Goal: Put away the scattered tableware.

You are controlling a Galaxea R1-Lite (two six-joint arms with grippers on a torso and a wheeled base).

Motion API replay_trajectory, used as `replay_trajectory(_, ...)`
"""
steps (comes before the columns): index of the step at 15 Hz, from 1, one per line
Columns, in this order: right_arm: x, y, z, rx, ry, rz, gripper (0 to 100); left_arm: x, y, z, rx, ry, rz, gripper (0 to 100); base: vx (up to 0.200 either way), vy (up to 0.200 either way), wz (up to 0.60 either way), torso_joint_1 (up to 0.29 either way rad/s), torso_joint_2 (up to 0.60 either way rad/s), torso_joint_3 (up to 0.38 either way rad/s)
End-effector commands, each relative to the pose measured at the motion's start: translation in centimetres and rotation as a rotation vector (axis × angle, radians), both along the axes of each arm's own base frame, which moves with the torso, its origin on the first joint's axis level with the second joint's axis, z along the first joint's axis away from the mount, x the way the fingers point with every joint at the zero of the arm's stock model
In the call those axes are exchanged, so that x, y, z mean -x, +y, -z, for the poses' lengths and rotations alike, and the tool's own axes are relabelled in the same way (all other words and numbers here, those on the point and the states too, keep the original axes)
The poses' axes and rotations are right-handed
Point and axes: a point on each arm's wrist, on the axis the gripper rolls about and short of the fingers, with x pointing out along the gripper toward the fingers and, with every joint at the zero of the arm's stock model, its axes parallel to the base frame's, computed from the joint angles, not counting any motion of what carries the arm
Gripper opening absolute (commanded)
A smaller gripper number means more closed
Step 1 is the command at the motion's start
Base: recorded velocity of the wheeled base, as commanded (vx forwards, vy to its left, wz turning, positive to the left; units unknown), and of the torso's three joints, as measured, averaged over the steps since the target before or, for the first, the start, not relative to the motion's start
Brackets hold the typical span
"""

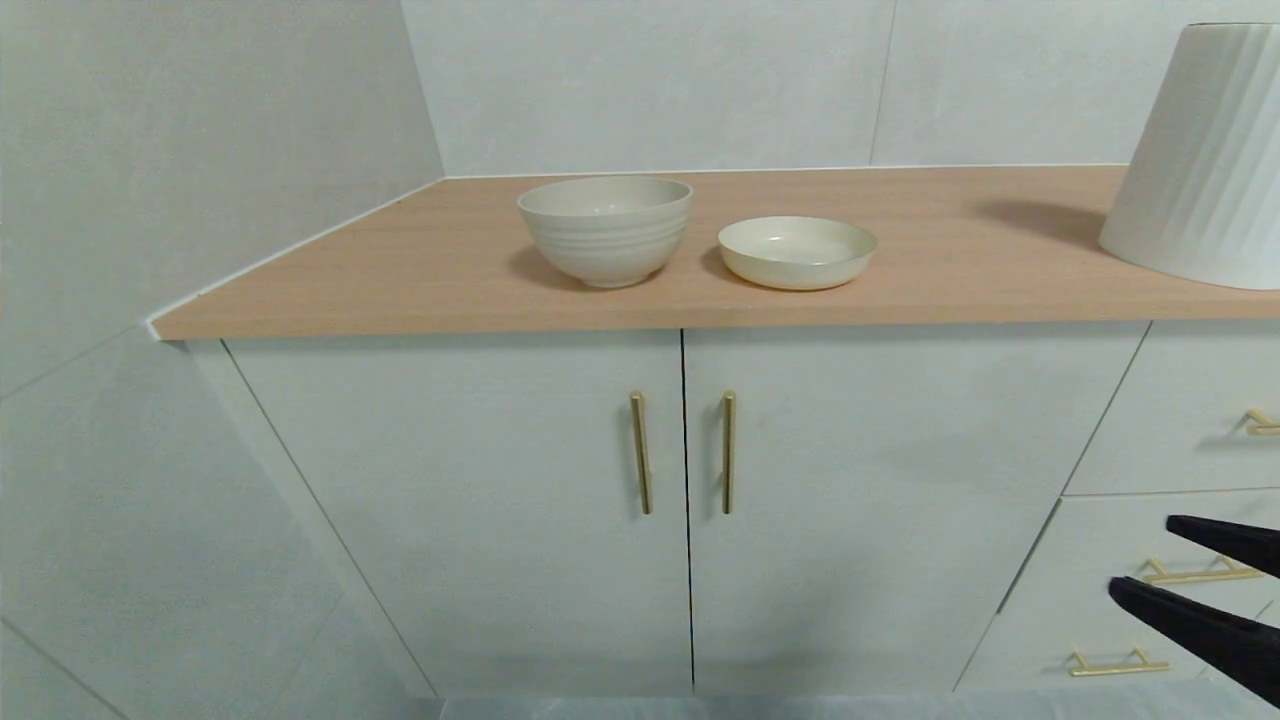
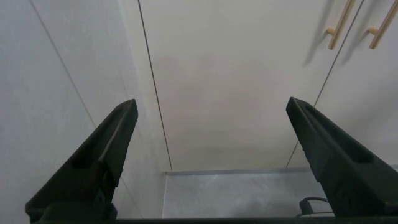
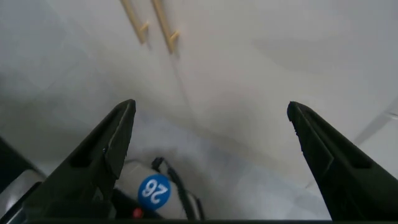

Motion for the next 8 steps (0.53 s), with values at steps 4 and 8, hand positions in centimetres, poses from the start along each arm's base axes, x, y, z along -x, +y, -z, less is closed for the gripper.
replay_trajectory(4, -9.0, 6.5, 0.2, 0.07, 0.135, -0.13, 100, 0.0, 0.0, 0.0, 0.0, 0.0, 0.0, 100, 0.0, 0.0, 0.0, 0.0, 0.0, 0.0)
replay_trajectory(8, -12.2, 10.0, 0.3, 0.081, 0.15, -0.2, 100, 0.0, 0.0, 0.0, 0.0, 0.0, 0.0, 100, 0.0, 0.0, 0.0, 0.0, 0.0, 0.0)
